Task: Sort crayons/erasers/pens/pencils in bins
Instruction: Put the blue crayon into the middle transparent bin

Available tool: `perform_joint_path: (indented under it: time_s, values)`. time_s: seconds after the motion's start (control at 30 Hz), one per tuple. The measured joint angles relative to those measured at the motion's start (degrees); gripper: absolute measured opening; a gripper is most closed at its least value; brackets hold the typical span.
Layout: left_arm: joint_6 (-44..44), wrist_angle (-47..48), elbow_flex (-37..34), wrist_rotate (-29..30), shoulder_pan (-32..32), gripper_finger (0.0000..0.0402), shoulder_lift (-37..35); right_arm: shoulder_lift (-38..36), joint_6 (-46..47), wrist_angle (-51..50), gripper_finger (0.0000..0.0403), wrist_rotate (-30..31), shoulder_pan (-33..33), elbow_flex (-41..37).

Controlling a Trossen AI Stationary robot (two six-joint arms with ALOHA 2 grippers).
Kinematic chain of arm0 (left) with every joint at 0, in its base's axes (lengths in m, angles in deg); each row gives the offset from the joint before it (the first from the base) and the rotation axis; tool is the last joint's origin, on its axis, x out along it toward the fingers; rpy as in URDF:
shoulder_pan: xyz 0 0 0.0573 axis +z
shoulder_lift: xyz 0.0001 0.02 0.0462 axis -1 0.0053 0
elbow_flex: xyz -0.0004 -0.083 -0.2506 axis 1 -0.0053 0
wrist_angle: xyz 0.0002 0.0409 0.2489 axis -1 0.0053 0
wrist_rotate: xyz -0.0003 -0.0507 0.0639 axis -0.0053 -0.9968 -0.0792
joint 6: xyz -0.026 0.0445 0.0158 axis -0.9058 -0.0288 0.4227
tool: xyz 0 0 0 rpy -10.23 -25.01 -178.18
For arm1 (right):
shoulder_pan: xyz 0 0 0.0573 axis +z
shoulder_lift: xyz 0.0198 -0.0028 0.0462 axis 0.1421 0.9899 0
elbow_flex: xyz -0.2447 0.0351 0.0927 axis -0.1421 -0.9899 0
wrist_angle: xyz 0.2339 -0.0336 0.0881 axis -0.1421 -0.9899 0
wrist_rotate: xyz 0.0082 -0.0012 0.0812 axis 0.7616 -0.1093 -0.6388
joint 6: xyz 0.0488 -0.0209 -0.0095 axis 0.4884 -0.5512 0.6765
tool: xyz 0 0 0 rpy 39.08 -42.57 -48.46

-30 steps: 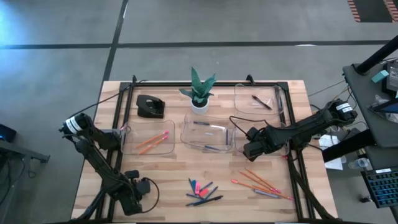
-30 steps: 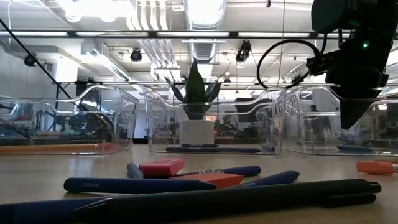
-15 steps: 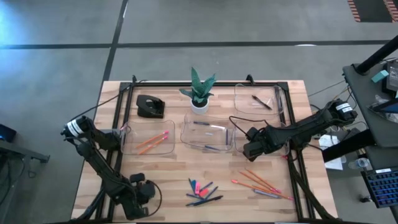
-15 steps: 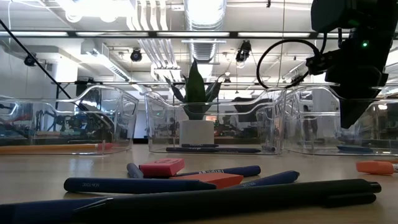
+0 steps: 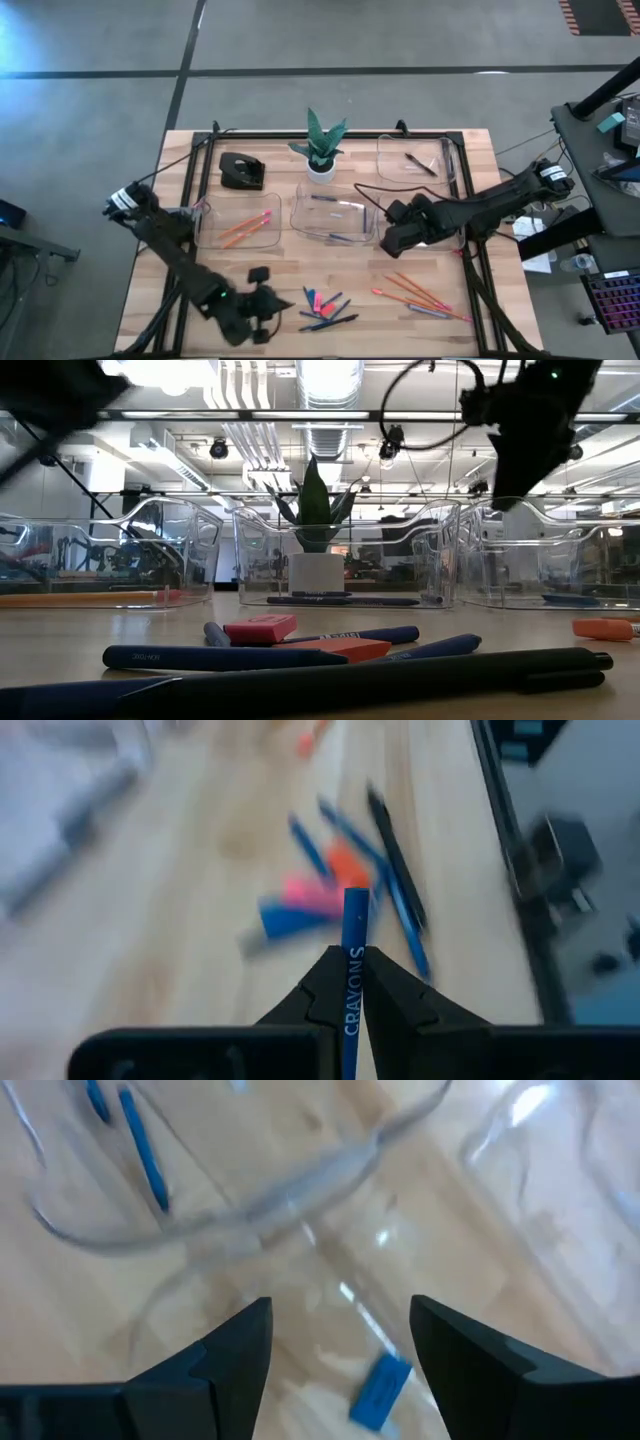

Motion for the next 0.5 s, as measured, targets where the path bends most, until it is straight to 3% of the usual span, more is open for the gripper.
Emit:
perform_joint_path:
  time_s: [0.27,0.5]
  values:
    - [27.9,-15.0,0.0,0.1,13.1,0.0008,-0.4,0.0,-2.0,0.6,0.0226,3.4,0.2,3.8]
    - [37.1,-17.3,0.0,0.0,24.5,0.0008,-1.8,0.0,-2.0,1.5,0.0226,3.5,2.7,4.3]
